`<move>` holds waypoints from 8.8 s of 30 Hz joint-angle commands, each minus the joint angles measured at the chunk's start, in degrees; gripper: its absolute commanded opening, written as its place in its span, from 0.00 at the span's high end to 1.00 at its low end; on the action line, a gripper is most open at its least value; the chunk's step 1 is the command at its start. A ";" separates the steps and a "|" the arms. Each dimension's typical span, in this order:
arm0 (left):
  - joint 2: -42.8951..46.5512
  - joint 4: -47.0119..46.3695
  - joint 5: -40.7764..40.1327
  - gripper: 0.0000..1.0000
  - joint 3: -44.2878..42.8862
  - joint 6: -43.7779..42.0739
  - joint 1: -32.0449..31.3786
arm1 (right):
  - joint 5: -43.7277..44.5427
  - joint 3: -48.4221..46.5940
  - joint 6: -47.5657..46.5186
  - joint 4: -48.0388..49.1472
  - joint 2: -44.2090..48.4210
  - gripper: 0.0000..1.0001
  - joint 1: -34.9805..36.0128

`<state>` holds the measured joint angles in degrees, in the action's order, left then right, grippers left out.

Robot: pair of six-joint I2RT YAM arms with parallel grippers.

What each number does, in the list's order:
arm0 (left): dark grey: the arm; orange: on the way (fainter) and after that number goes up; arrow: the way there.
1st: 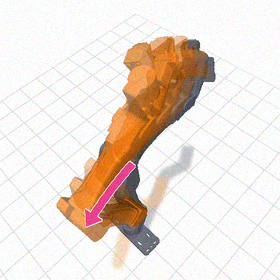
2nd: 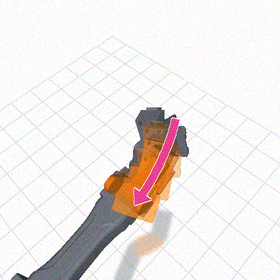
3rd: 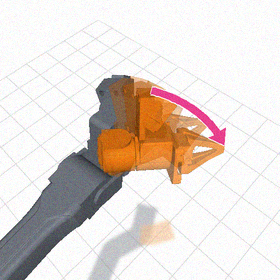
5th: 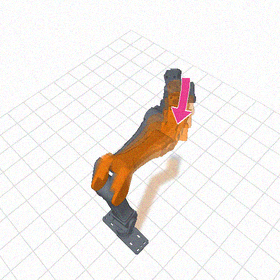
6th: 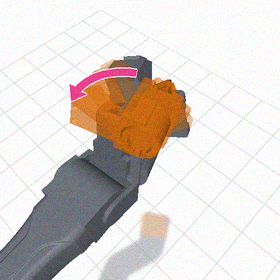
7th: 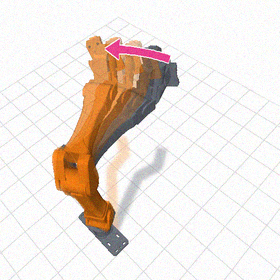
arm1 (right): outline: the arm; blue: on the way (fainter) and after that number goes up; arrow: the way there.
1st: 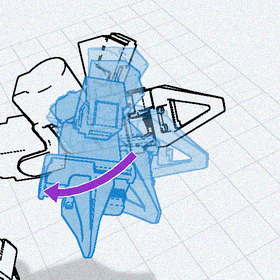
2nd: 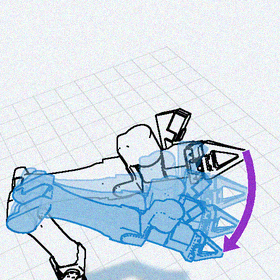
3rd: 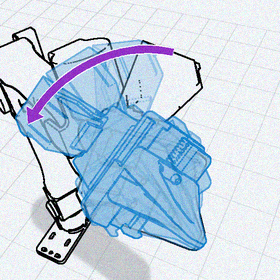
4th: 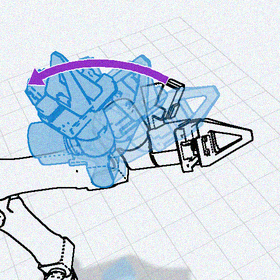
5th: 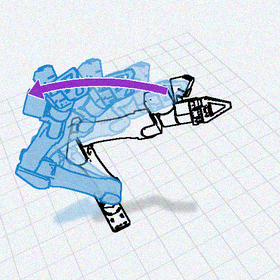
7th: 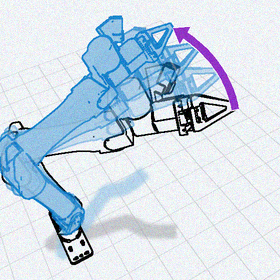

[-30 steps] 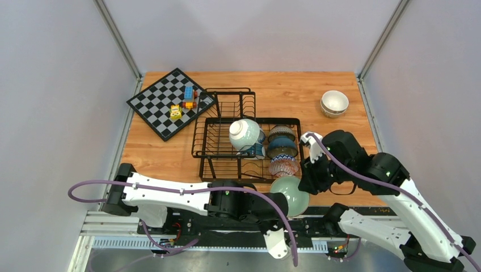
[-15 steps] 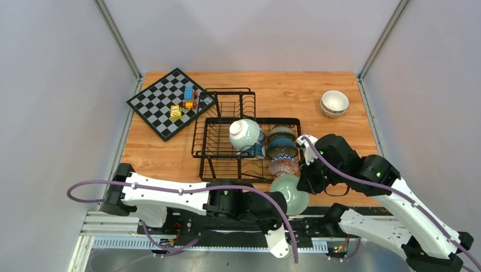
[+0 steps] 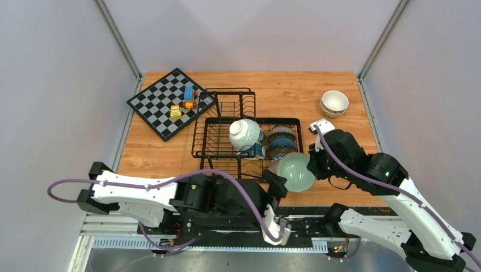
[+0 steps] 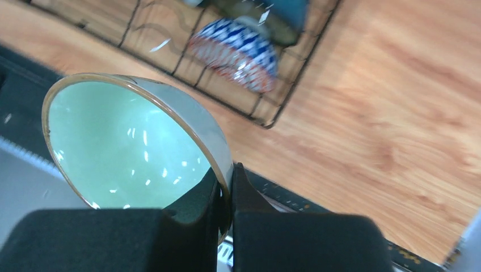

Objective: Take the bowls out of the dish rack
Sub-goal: Place the bowl at the center of the board, then pick up the bowl from the dish rack.

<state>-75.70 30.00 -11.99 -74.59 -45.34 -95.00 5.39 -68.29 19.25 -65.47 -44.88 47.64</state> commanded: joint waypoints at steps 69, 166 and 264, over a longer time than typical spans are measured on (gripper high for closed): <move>23.31 -19.19 -28.09 0.00 19.18 43.16 -0.27 | -1.23 29.41 34.55 56.72 -32.59 0.72 -68.19; 22.66 -34.19 14.86 0.57 31.94 86.83 56.32 | -43.05 34.45 59.86 114.04 -19.91 0.56 -15.77; 37.97 -16.36 8.11 0.00 19.23 82.34 56.27 | -48.40 15.14 38.56 101.04 -25.64 1.00 -8.85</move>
<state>-38.63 12.56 -2.52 -53.49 36.84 -38.44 -42.41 -49.32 71.40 48.18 -77.60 38.33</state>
